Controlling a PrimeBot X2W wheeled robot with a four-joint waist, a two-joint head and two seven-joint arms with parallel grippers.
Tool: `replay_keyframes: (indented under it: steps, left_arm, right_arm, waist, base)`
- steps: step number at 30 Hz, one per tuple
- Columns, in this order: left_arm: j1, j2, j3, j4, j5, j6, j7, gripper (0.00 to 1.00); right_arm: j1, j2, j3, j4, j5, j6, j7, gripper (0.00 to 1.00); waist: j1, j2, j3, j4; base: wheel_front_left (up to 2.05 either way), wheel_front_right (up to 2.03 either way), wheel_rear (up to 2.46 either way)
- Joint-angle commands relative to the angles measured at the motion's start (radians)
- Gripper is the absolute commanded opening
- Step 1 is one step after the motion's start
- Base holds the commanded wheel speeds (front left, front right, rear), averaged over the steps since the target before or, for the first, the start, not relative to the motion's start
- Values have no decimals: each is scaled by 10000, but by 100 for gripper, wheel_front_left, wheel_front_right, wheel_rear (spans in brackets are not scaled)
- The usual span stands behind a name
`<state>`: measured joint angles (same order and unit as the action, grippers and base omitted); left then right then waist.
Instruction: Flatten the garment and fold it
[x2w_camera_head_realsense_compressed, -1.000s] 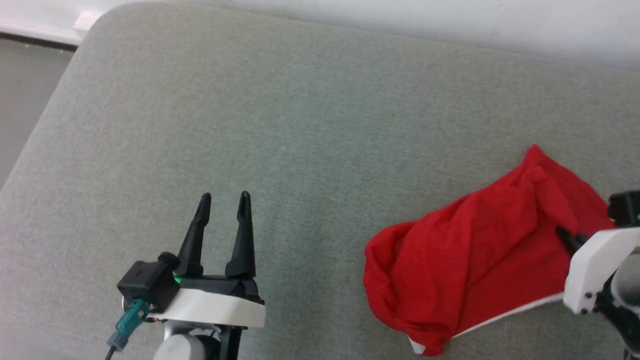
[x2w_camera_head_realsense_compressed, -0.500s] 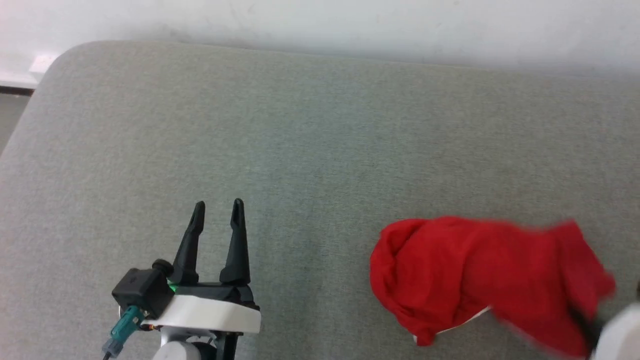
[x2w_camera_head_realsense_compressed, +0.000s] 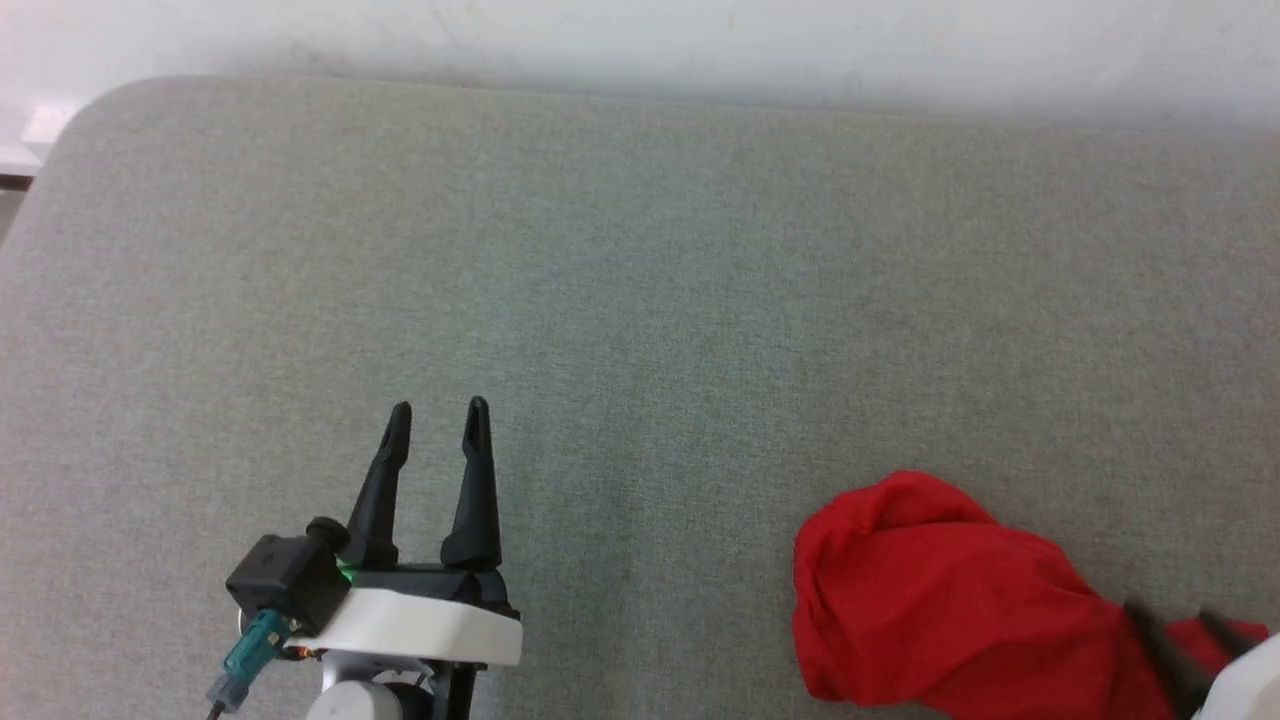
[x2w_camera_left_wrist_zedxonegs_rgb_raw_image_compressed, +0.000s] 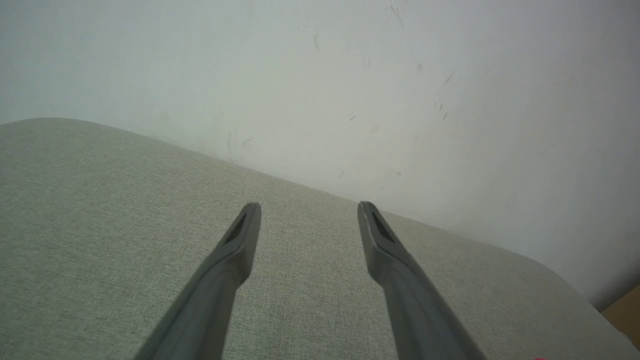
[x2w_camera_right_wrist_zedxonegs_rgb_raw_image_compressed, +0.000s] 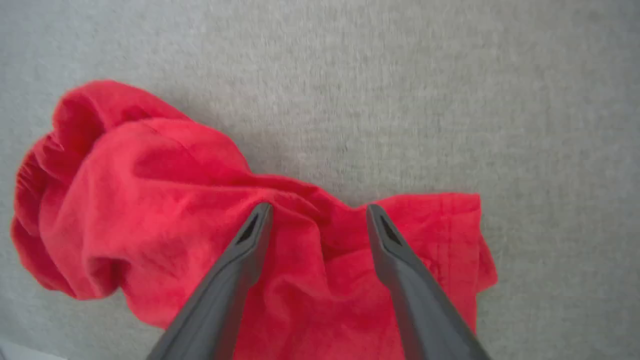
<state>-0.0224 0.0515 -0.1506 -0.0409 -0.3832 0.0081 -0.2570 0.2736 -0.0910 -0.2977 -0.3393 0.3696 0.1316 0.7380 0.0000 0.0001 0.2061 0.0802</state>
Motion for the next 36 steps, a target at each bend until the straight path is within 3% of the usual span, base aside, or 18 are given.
replay_keyframes:
  steps: [1, 5, 9, 16, 24, 31, 36]
  left_arm:
    - [-16, -13, -1, 11, 86, -106, -47, 100]
    - [71, 3, -59, -132, 226, -146, -47, 100]
    - [216, 2, -76, -406, 344, -203, -47, 100]
    - [782, 1, -33, -639, 471, -214, -47, 100]
    - [473, 258, -527, -714, 892, -483, 373, 100]
    - [-1070, 419, -1694, -529, 1154, -1002, 1910, 100]
    - [-2386, 462, -2975, 368, 960, -1284, 3805, 100]
  right_arm:
    - [-344, 71, -132, -159, 19, -9, -250, 100]
    - [-1143, 270, -446, -659, 54, -9, -1413, 100]
    - [-1539, 390, -399, -871, -360, -9, -3490, 100]
    - [-1014, 404, 366, 561, -552, -9, -6529, 100]
    - [-1048, 406, 257, 1092, -681, -9, -7152, 100]
    - [-1376, 406, -105, 1020, -648, -9, -7067, 100]
    - [-1638, 407, -192, 1024, -629, -9, -7009, 100]
  waist:
    - [0, -1, -137, 47]
    - [0, -1, -298, 97]
    - [0, -1, -385, 83]
    - [0, -1, -583, -129]
    - [0, -1, -624, -380]
    - [0, -1, -432, -497]
    - [0, -1, -167, -721]
  base:
    - [0, 0, 0]
    - [0, 0, 0]
    - [0, 0, 0]
    - [0, 0, 0]
    - [0, 0, 0]
    - [0, 0, 0]
    - [0, 0, 0]
